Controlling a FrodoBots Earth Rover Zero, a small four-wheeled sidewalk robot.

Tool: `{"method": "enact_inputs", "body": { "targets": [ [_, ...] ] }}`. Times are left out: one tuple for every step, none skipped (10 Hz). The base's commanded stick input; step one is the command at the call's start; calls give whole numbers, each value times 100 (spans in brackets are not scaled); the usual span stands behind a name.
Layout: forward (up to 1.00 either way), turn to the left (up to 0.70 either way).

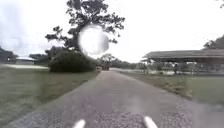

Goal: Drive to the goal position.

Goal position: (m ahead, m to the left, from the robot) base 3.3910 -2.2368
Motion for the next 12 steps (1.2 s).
{"method": "enact_inputs", "body": {
  "targets": [
    [70,0],
    [70,0],
    [70,0],
    [70,0],
    [70,0],
    [70,0],
    [70,0],
    [70,0],
    [70,0],
    [70,0],
    [70,0],
    [70,0]
  ]
}}
